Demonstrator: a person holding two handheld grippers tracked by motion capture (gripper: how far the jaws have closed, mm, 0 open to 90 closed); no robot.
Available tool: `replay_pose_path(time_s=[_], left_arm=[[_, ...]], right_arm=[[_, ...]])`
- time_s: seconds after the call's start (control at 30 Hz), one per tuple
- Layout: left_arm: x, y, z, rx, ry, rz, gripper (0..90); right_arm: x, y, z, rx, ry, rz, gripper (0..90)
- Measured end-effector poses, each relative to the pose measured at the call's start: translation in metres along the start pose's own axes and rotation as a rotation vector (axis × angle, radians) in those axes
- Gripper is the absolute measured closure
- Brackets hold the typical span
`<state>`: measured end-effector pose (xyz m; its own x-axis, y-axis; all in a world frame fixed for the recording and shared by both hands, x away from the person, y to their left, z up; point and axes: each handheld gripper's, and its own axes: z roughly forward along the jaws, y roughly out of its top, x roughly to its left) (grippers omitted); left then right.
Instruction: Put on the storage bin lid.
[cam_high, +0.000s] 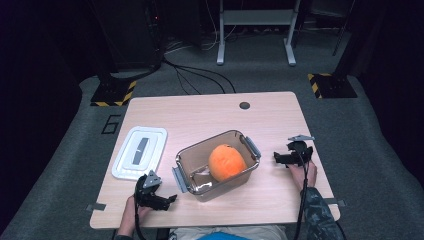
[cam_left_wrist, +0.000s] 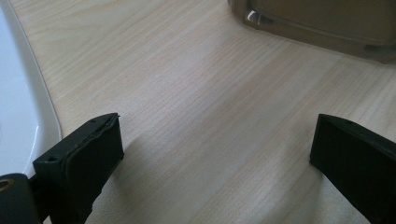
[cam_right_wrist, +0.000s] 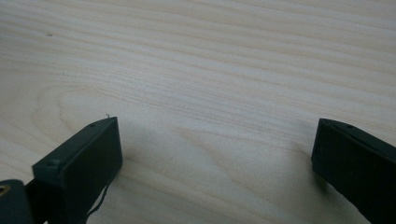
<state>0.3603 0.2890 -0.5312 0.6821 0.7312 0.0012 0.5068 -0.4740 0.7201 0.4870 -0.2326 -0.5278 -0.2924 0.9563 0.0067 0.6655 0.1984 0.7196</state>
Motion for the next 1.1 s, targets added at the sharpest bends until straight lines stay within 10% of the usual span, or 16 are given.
replay_pose_path(time_s=[0.6,1.1], left_arm=[[0.003,0.002,-0.018,0.030,0.081,-0.028,0.1],[0.081,0.021,-0.045,-0.062,0.223,-0.193,0.1]], right_arm=[[0.000,0.000,0.001,0.001,0.000,-0.004,0.1],[0.002,0.001,0.001,0.004,0.012,-0.017,0.0]])
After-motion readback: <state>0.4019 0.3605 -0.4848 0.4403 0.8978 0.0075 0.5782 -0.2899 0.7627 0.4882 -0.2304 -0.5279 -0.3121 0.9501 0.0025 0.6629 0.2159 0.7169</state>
